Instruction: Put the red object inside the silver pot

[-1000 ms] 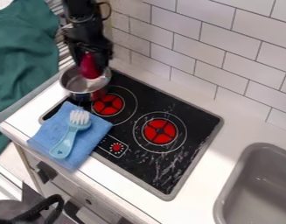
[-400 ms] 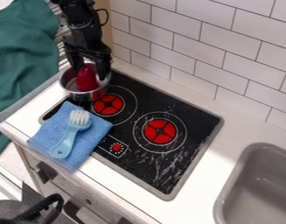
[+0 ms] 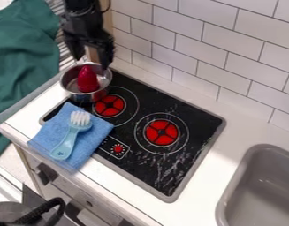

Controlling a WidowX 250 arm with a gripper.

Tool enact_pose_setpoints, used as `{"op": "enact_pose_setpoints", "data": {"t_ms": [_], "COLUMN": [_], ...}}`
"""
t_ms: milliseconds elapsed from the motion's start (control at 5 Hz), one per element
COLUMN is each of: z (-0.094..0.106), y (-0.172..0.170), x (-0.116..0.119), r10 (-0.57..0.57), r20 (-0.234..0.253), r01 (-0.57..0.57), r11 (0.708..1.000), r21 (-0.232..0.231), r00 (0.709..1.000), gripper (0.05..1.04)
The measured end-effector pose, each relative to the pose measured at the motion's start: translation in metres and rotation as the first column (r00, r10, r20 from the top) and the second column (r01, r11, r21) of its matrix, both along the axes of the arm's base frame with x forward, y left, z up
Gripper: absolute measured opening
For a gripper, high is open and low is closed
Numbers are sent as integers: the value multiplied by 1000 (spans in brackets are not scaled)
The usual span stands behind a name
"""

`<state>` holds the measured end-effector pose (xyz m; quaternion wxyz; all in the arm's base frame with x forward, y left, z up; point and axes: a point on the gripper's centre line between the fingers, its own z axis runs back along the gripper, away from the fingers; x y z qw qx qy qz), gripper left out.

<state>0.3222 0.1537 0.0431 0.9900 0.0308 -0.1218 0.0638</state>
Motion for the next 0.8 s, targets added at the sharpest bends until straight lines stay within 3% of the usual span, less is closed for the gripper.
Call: {"op": "enact_pose_setpoints", "data": {"t_ms": [200,400,800], "z": [12,8,1], "y": [-38,-69,-98], "x": [3,3,3], "r10": [-76,-115,-118], "r20": [-5,-59,-65], "r01": [76,116,118], "r11": [997,993,993], "r21": [11,12,-8], "r00": [997,992,991], "gripper": [999,999,999]}}
